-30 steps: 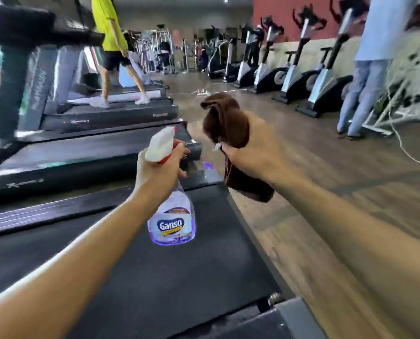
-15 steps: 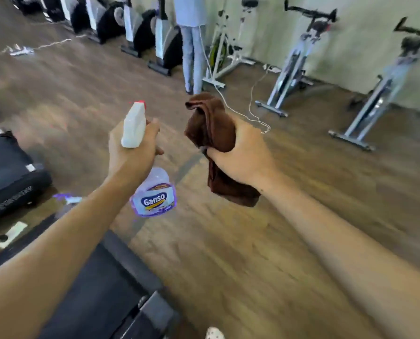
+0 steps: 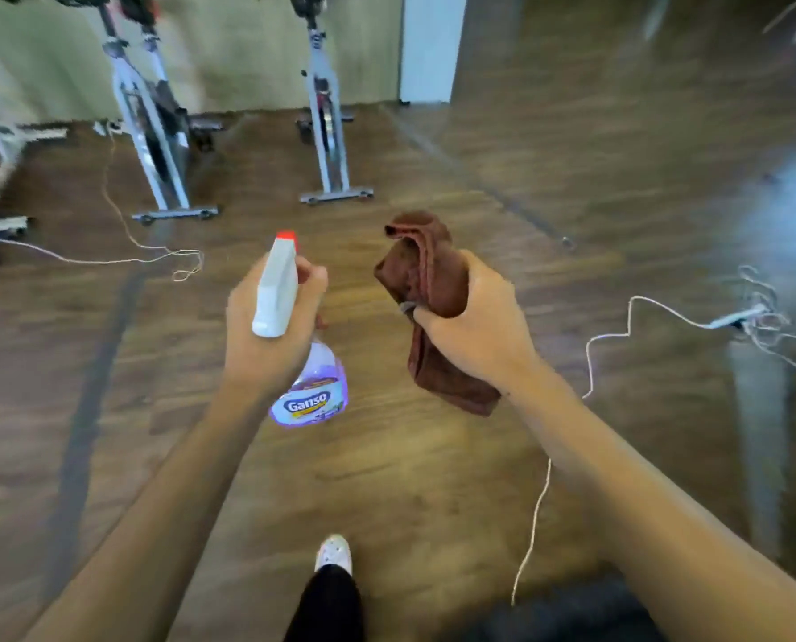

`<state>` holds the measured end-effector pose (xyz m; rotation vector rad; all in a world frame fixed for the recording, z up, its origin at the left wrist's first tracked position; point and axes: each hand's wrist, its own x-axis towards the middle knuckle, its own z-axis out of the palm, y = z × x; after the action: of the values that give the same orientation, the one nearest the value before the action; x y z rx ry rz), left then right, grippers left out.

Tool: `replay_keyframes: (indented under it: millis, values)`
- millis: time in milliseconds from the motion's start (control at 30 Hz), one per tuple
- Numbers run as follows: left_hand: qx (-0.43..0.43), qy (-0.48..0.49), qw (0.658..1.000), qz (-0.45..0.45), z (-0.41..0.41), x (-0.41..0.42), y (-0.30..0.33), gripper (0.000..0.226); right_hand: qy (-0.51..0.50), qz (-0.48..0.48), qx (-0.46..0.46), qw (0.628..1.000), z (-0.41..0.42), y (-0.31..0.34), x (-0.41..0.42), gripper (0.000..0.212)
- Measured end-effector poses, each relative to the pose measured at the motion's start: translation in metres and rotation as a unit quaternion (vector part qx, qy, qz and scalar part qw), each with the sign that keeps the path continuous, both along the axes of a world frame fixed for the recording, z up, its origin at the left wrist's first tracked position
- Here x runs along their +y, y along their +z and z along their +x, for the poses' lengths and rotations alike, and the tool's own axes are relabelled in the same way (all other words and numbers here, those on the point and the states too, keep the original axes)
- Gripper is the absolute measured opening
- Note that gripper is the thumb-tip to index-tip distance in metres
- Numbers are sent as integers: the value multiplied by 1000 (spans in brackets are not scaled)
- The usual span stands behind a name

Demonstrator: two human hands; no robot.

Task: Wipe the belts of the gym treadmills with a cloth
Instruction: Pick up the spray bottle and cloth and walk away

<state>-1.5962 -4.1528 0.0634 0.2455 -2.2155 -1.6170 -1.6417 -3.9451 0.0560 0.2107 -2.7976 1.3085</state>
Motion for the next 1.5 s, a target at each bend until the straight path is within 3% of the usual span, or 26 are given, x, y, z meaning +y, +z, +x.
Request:
replay_keyframes:
  millis: [233, 400, 533, 733, 1033, 1300, 1500]
  values:
    - [-25, -190, 981, -32, -140, 108, -44, 18, -219, 12, -23, 975, -74, -41, 115, 53]
    - [-68, -288, 955, 8, -239, 203, -58, 22, -355, -7, -43, 934, -113, -50, 198, 54]
    - [-75, -388, 918, -34, -298, 294, -73, 23, -451, -53, -36, 890, -124, -59, 271, 41]
    - [-75, -478, 873, -64, -376, 453, -96, 24, -534, -97, -25, 840, -159, -88, 402, 37]
    - [-79, -527, 846, -27, -480, 673, -83, 18, -589, -97, -25, 802, -219, -75, 603, 38]
    - [-107, -569, 815, -21, -566, 889, -108, 20, -640, -87, -27, 763, -289, -100, 790, 36]
    - [-62, -657, 747, -75, -646, 1092, -96, 19, -697, -97, -6, 710, -358, -95, 953, 32]
